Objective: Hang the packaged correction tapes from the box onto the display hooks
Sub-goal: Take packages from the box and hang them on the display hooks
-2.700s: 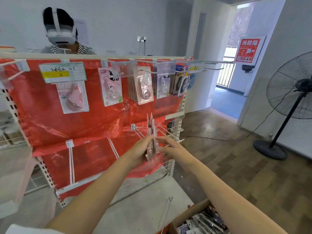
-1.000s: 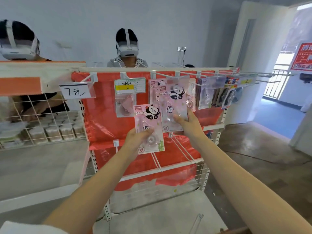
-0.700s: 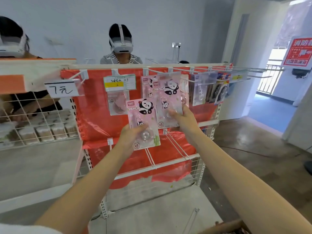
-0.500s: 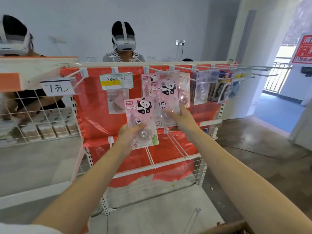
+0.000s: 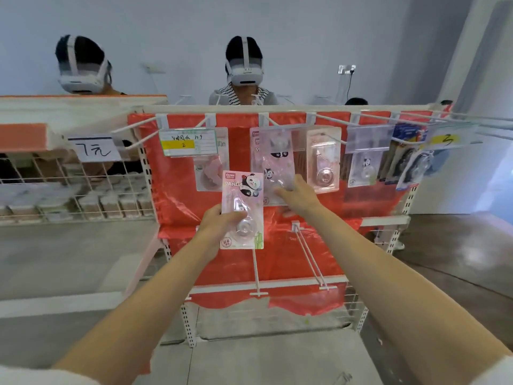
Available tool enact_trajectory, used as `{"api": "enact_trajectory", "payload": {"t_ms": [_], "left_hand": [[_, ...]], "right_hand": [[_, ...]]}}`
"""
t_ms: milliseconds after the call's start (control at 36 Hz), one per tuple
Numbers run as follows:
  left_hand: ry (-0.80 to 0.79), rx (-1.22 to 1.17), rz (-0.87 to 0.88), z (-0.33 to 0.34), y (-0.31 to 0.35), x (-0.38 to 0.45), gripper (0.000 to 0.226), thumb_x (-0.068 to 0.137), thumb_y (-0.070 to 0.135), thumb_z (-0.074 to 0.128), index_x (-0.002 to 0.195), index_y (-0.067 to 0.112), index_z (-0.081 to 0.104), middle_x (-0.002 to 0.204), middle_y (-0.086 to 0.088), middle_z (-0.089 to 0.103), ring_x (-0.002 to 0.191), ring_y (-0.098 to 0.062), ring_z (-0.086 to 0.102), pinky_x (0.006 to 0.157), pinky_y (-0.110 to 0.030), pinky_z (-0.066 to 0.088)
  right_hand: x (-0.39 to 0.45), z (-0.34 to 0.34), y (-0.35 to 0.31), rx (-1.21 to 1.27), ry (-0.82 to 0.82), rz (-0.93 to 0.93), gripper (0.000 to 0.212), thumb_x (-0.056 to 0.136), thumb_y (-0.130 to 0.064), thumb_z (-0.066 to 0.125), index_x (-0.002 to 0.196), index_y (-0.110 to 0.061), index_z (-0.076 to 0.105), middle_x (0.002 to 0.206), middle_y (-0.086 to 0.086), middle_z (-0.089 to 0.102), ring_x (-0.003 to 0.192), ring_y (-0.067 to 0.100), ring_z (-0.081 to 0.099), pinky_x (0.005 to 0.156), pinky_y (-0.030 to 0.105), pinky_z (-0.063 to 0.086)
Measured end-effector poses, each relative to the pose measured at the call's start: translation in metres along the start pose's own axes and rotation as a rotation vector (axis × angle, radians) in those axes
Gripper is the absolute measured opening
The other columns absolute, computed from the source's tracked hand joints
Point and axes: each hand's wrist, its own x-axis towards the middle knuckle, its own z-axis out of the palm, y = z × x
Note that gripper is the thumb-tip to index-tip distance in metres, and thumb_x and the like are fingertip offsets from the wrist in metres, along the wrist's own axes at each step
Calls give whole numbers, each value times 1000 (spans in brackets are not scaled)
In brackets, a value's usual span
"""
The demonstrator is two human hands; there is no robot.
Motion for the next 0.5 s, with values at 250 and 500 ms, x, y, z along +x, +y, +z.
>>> {"api": "enact_trajectory", "payload": {"t_ms": [250,500], "left_hand": [[79,33,10,16,3,4,22,84,4,67,105,6,65,103,-17,70,93,-35,68,87,-49,54],[145,28,9,29,0,4,15,83,5,68,98,7,67,98,-16,71,84,-31,68,79,-42,56]], "right_hand": [[30,-7,-5,-89,7,-42,31,93,-15,55,114,-2,36,107,23,58,83,38,68,74,51,57],[41,-9,17,-450,3,-155,39,98,-22,51,123,5,37,119,27,57,110,41,57,82,42,45]]}}
